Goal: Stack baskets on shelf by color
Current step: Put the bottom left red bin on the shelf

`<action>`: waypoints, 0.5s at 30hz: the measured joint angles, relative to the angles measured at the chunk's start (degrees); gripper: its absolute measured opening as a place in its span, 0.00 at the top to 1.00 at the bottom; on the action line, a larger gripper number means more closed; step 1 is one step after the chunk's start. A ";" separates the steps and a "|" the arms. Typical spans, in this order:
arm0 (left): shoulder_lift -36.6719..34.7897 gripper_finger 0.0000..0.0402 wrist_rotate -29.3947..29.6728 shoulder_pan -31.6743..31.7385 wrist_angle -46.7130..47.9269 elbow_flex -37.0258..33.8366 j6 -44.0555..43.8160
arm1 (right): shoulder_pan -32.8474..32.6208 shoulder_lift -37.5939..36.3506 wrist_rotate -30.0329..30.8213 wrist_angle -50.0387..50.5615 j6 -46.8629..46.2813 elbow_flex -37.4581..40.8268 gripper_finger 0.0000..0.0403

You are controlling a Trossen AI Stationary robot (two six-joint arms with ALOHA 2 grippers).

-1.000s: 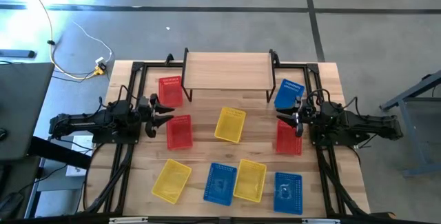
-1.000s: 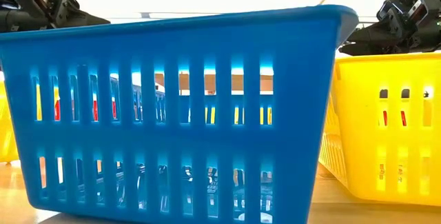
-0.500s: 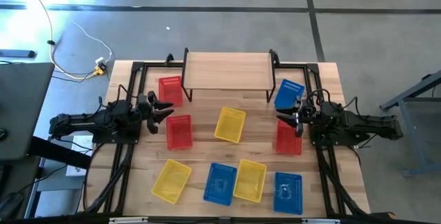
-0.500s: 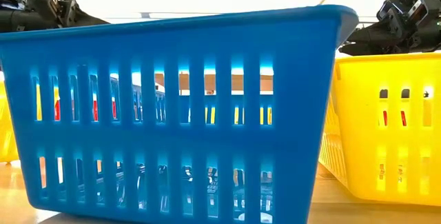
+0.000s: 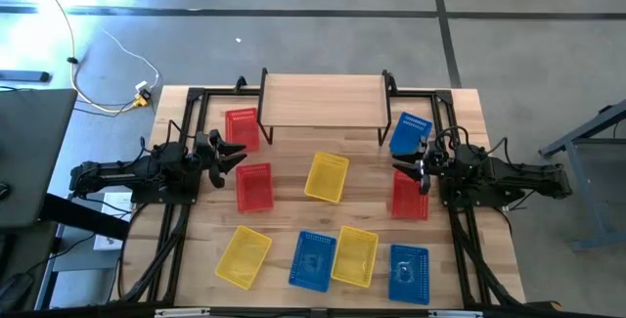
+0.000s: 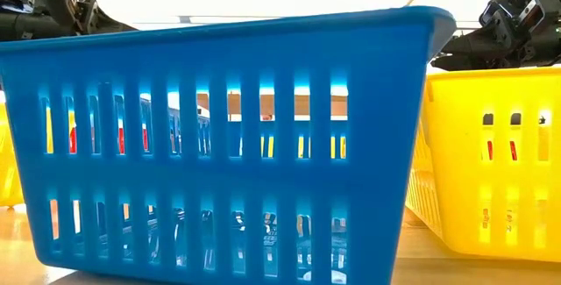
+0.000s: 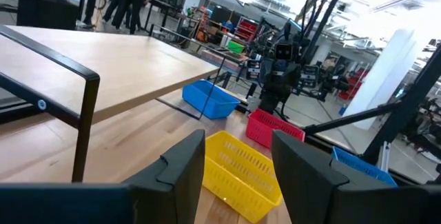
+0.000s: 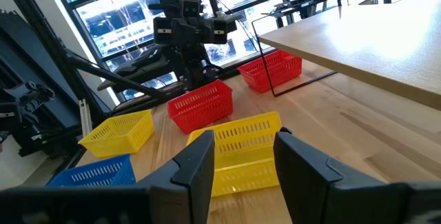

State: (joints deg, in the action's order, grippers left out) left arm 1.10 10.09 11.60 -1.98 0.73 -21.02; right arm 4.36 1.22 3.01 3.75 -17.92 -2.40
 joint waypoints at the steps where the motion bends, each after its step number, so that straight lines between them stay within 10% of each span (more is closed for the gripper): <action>1: 0.00 0.61 0.00 0.00 0.00 0.00 0.00 | -0.01 -0.01 -0.02 0.00 0.00 0.00 0.66; 15: 0.01 0.61 0.93 0.00 -6.11 -0.02 -2.90 | -0.02 0.01 0.00 0.00 0.01 0.01 0.66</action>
State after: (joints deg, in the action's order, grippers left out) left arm 1.11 11.02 11.60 -8.09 0.72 -23.92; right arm 4.34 1.23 3.01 3.75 -17.91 -2.39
